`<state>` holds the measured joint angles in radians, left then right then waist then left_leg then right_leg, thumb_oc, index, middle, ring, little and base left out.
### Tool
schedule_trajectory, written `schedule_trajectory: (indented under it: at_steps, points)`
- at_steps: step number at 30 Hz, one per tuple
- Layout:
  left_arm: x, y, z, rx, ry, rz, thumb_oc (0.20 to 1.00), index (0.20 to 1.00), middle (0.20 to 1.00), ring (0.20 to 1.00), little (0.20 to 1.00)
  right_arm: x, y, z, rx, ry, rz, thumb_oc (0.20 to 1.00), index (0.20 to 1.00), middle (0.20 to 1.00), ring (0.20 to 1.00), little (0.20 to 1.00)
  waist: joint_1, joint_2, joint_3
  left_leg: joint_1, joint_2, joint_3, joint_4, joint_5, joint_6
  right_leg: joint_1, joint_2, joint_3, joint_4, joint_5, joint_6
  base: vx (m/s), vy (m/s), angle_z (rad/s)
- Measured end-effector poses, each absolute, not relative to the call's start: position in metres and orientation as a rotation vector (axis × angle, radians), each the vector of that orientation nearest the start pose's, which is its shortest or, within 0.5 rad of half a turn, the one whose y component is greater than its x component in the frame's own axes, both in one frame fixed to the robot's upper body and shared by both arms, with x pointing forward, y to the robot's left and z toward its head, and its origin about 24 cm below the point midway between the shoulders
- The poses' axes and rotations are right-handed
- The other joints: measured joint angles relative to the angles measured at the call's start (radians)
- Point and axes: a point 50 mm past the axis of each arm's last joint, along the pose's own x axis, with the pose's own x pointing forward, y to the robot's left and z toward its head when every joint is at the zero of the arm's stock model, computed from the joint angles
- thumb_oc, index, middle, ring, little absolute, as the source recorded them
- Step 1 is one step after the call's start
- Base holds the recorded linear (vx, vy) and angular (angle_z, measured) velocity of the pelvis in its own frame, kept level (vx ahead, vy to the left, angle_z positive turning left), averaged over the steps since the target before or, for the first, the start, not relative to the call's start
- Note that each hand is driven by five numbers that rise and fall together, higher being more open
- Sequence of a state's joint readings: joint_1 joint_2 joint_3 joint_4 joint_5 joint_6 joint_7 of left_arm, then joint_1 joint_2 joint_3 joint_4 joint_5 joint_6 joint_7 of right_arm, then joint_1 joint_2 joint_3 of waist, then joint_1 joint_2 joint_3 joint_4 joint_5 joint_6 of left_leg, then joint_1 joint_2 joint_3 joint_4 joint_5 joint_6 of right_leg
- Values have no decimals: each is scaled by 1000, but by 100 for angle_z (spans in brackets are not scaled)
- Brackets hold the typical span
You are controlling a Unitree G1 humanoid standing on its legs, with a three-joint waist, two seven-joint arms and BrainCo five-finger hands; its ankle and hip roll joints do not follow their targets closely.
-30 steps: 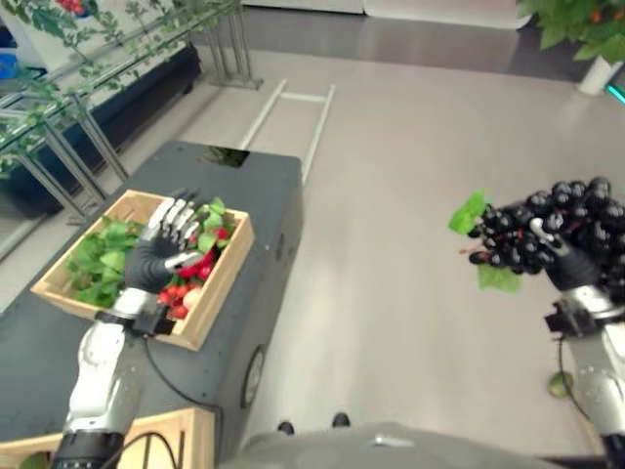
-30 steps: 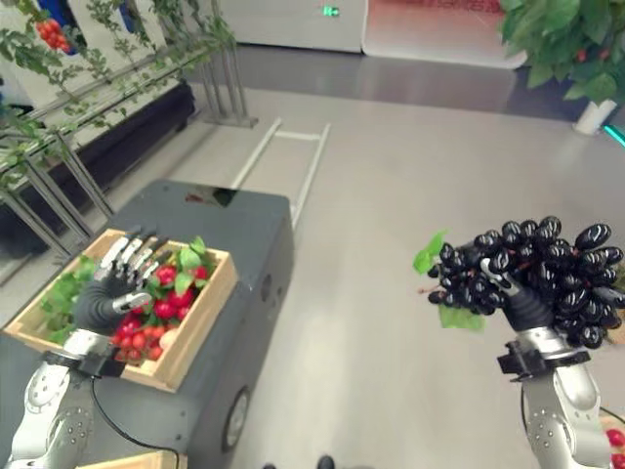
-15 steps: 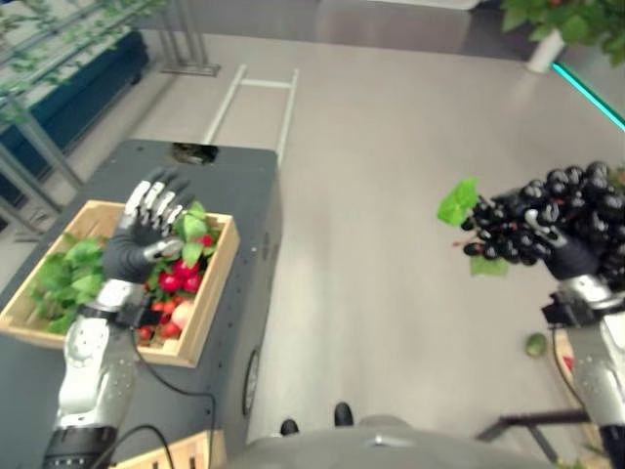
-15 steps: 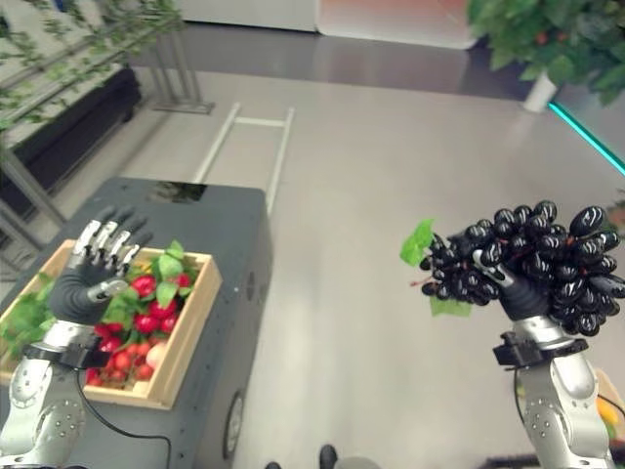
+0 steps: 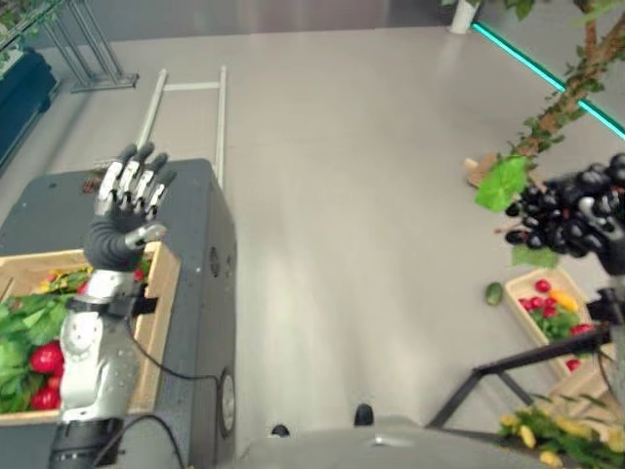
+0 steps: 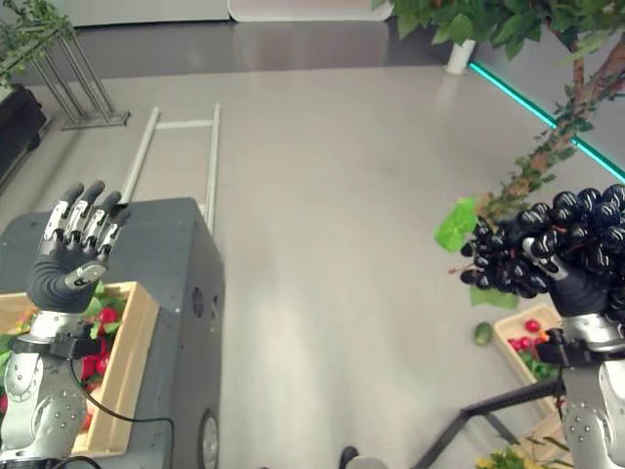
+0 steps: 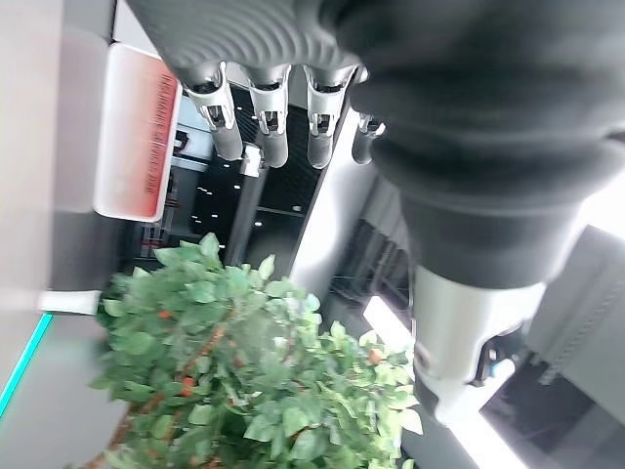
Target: Pick up the fruits from the basket on one side to the basket on the other side
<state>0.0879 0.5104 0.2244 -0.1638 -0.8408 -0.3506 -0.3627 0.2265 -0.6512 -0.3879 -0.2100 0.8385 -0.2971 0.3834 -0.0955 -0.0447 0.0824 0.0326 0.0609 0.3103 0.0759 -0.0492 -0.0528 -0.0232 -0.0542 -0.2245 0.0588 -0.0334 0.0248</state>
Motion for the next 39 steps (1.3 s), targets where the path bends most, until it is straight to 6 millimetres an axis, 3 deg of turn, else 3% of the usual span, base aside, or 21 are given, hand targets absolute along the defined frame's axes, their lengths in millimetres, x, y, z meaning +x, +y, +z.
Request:
schedule_trajectory:
  at_steps: [2, 3, 5, 7, 9, 10, 11, 12, 14, 16, 22, 26, 27, 29, 31, 32, 33, 34, 36, 37, 39]
  points:
    - [220, 268, 146, -180, -586, -192, 1000, 1000, 1000, 1000, 1000, 194, -301, 164, 0, -523, 154, 200, 200, 200, 200, 200, 16, -35, 7, -68, 28, 3, 193, -36, -44, 19, -8, 33, -5, 0, -29, 1, -24, -49]
    - [219, 267, 146, -183, -586, -193, 1000, 1000, 1000, 1000, 1000, 195, -297, 169, 21, -559, 166, 200, 200, 200, 200, 200, 33, -39, 8, -81, 43, -22, 282, -41, -58, 24, 12, 47, -6, -2, -36, 52, 66, -58]
    - [218, 265, 143, -198, -589, -176, 1000, 1000, 1000, 1000, 1000, 198, -285, 170, 62, -579, 211, 200, 200, 200, 200, 200, 60, -61, 16, -147, 25, -193, 432, -64, -79, 54, 18, 139, -14, -7, -54, 91, 130, -66]
    - [215, 264, 143, -204, -590, -167, 1000, 1000, 1000, 1000, 1000, 200, -281, 172, 62, -591, 235, 200, 200, 200, 200, 200, 88, -57, 14, -144, 2, -306, 330, -80, -70, 47, 27, 190, -20, -5, -49, 74, 153, -85]
    - [211, 265, 142, -202, -590, -153, 1000, 1000, 1000, 1000, 1000, 207, -280, 173, 51, -574, 259, 200, 200, 200, 200, 200, 101, -50, 11, -114, -31, -420, 143, -56, -38, 31, 45, 255, -15, 6, -43, 42, 155, -95]
    - [209, 266, 139, -203, -580, -147, 1000, 1000, 1000, 1000, 1000, 208, -281, 175, 29, -562, 268, 200, 200, 200, 200, 200, 114, -26, 4, -92, -43, -488, 41, -28, -11, 14, 63, 283, 0, 5, -33, -5, 165, -92]
    - [210, 267, 139, -202, -578, -145, 1000, 1000, 1000, 1000, 1000, 208, -282, 173, 35, -558, 262, 200, 200, 200, 200, 200, 111, -28, 7, -88, -46, -482, 45, -2, -17, 2, 59, 284, 11, 5, -23, 0, 418, -77]
    - [209, 267, 136, -208, -570, -139, 1000, 1000, 1000, 1000, 1000, 207, -278, 164, 68, -539, 256, 200, 200, 200, 200, 200, 103, -46, 0, -81, -57, -474, 17, 13, 1, 4, 40, 265, 21, -6, -4, -66, 258, -19]
    - [216, 260, 139, -214, -577, -170, 1000, 1000, 1000, 1000, 1000, 204, -279, 158, 84, -523, 241, 200, 200, 200, 200, 200, 66, -60, -4, -79, -76, -432, 5, 24, 22, 8, 2, 227, 14, -7, 14, 1, 294, 8]
    - [221, 258, 145, -200, -589, -196, 1000, 1000, 1000, 1000, 1000, 208, -273, 157, 97, -532, 259, 200, 200, 200, 200, 200, 58, -66, -7, -70, -105, -395, -17, 36, 53, -12, -32, 227, 27, -13, 47, 20, 300, -31]
    - [221, 261, 148, -177, -591, -195, 1000, 1000, 1000, 1000, 1000, 215, -256, 147, 109, -475, 327, 200, 200, 200, 200, 200, 59, -37, 11, -25, -161, -301, -47, 29, 100, -30, -90, 242, 41, 4, 98, -30, 241, -41]
    - [220, 261, 147, -155, -583, -195, 1000, 1000, 1000, 1000, 1000, 216, -254, 145, 100, -458, 342, 200, 200, 200, 200, 200, 69, -30, 11, 1, -168, -258, -74, 30, 114, -36, -104, 246, 36, 17, 110, -64, 140, -34]
    - [220, 260, 147, -151, -582, -195, 1000, 1000, 1000, 1000, 1000, 216, -254, 146, 97, -459, 343, 200, 200, 200, 200, 200, 55, -31, 12, 2, -170, -251, -71, 30, 115, -47, -101, 244, 38, 26, 109, -153, 184, -66]
    - [219, 261, 146, -140, -575, -194, 1000, 1000, 1000, 1000, 1000, 219, -251, 151, 86, -476, 363, 200, 200, 200, 200, 200, 89, -19, 20, 3, -159, -197, -75, 29, 123, -83, -98, 165, 53, 71, 87, -126, 134, -67]
    - [220, 260, 146, -141, -576, -195, 1000, 1000, 1000, 1000, 1000, 218, -249, 153, 85, -486, 376, 200, 200, 200, 200, 200, 79, -13, 25, -10, -155, -197, -60, 20, 124, -87, -105, 102, 52, 72, 83, -160, 155, -22]
    - [219, 260, 146, -143, -576, -194, 1000, 1000, 1000, 1000, 1000, 219, -248, 154, 83, -486, 382, 200, 200, 200, 200, 200, 96, -4, 28, -17, -137, -166, -62, 21, 137, -90, -107, 40, 58, 69, 89, -99, 79, -28]
    - [219, 260, 146, -147, -577, -190, 1000, 1000, 1000, 1000, 1000, 219, -248, 154, 83, -488, 385, 200, 200, 200, 200, 200, 106, 9, 33, -15, -119, -151, -62, 19, 135, -110, -112, 2, 138, 23, 101, -87, 75, -44]
    - [218, 259, 145, -152, -577, -190, 1000, 1000, 1000, 1000, 1000, 220, -248, 156, 73, -489, 391, 200, 200, 200, 200, 200, 115, 26, 34, -18, -88, -133, -59, 24, 128, -137, -99, -43, 313, -36, 91, -73, 46, -21]
    - [217, 258, 149, -149, -585, -199, 1000, 1000, 1000, 1000, 1000, 221, -248, 161, 41, -480, 412, 200, 200, 200, 200, 200, 135, 24, 21, -22, -56, -94, -56, 27, 115, -114, -100, -80, 464, -116, 102, -62, 29, -16]
    - [216, 258, 149, -143, -582, -202, 1000, 1000, 1000, 1000, 1000, 222, -246, 164, 38, -489, 423, 200, 200, 200, 200, 200, 151, 5, 10, -25, -54, -83, -49, 24, 104, -73, -98, -94, 417, -129, 109, -101, 16, -32]
    - [214, 260, 147, -120, -570, -191, 1000, 1000, 1000, 1000, 1000, 228, -240, 167, 55, -506, 444, 200, 200, 200, 200, 200, 201, -14, 10, -62, -54, -67, 35, 8, 87, -54, -70, -117, 325, -117, 89, -131, 11, -73]
